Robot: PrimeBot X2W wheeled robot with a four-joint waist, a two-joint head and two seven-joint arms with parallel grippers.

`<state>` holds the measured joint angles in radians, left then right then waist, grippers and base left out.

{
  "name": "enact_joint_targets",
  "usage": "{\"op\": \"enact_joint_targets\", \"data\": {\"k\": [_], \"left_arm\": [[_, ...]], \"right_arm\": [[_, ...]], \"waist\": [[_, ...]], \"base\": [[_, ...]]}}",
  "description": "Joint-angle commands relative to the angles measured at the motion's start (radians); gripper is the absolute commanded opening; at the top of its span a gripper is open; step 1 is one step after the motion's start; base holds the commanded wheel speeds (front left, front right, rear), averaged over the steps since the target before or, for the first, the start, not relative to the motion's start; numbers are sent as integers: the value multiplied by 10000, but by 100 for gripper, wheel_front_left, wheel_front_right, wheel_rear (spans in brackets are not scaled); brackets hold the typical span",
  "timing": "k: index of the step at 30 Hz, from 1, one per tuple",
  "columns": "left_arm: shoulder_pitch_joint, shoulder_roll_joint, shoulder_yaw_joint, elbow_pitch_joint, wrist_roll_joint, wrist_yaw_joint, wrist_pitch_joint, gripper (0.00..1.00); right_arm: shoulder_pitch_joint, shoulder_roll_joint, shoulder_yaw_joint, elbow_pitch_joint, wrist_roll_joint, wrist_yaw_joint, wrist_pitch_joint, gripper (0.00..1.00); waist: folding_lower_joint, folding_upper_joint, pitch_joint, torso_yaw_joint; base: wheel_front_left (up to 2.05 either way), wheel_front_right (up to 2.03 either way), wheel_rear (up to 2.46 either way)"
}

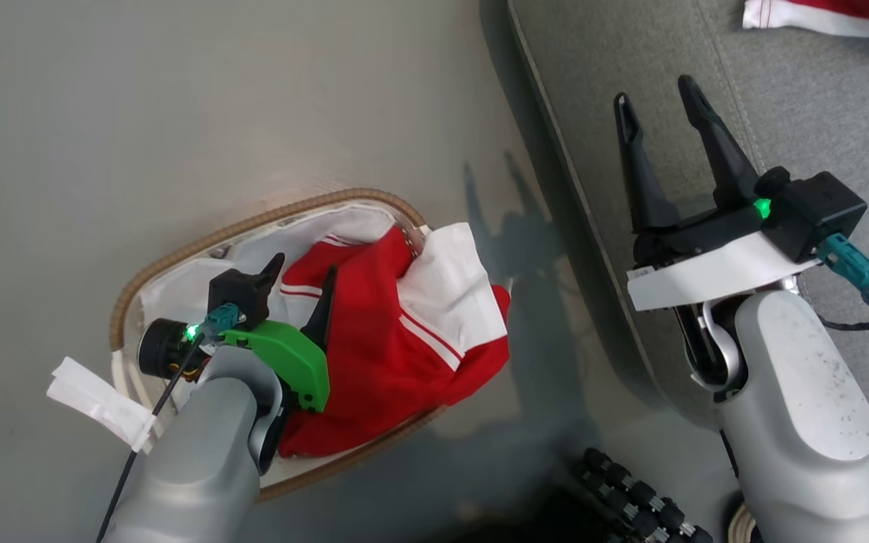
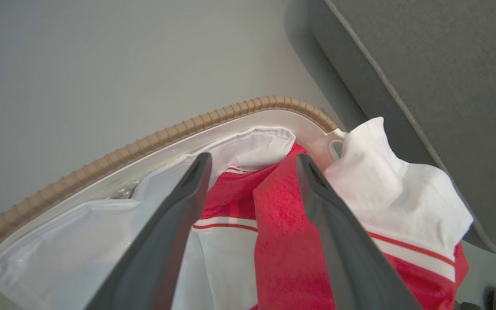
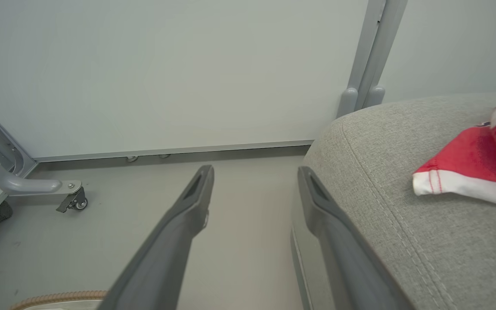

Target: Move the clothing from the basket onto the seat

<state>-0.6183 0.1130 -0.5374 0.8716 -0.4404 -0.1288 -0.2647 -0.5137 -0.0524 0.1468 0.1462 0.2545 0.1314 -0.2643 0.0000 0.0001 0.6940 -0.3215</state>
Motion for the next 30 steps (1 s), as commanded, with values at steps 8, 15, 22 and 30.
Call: {"op": "enact_joint_targets", "data": {"k": [8,15,22,30], "left_arm": [[-754,61,-1517,1073,-1518,-26,236,100],[-1051,390,-2816,1300,-2978,-26,850,100],[-994,594,-3866,866,-4547,-26,1503,100],[-1048,1075,-5122,-81,-6266,-26,2169,100]], "right_arm": [[-266,12,-2,-206,35,-12,-2,100],[-319,8,2,-291,-36,-14,-2,100],[-419,-1,66,-214,-83,-14,-2,100],[-451,1,70,-104,-50,-14,-2,100]], "waist": [[0,-1,1371,-434],[0,-1,1612,-271],[0,-1,1584,-165],[0,-1,1461,-105]], "base": [[0,0,0],[0,0,0],[0,0,0],[0,0,0]]}}
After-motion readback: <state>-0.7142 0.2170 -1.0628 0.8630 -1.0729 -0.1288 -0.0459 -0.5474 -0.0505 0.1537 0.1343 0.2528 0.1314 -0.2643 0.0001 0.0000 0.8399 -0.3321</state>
